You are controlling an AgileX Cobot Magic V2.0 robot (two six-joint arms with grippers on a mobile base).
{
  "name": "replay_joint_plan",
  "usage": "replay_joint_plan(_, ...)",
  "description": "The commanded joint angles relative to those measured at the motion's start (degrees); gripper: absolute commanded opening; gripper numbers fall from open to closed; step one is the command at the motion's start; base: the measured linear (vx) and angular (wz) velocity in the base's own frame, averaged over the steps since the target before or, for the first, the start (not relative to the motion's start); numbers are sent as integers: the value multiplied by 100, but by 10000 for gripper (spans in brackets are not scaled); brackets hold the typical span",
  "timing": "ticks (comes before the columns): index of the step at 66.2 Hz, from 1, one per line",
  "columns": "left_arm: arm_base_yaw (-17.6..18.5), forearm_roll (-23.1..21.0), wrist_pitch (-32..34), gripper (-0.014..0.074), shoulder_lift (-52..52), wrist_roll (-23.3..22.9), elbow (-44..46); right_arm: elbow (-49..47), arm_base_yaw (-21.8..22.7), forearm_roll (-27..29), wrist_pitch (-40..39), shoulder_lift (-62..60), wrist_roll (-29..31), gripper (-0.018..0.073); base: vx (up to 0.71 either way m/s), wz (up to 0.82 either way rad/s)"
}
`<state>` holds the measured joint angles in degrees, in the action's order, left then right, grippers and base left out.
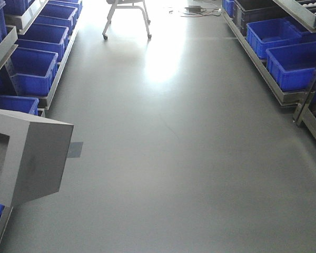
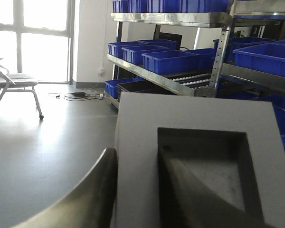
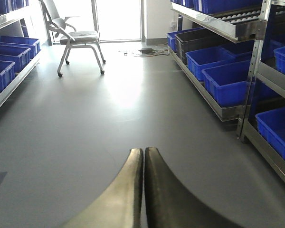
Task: Sort gray base to blue bin
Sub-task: 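Drive the base to the blue bin rack holding the block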
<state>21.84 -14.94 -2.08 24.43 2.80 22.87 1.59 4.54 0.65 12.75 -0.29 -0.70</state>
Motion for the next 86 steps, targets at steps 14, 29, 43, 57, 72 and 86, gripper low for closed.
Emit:
replay_joint_plan(14,29,-59,618,2,30,-69,177,12,14,-25,-415,103,70,-5,41,4)
replay_joint_plan(29,29,-59,618,2,30,-69,177,12,14,-25,-415,103,70,-5,39,2)
replay_joint_plan(43,29,-59,618,2,30,-69,177,12,14,-25,-415,103,70,-5,38,0)
replay_joint_plan(57,29,-59,618,2,30,-69,177,12,14,-25,-415,103,70,-5,37,4)
replay_joint_plan(72,29,-59,618,2,30,-69,177,12,14,-25,-415,103,70,-5,36,9)
replay_joint_plan(86,29,-59,618,2,30,-69,177,12,14,-25,-415,103,70,-5,34,13)
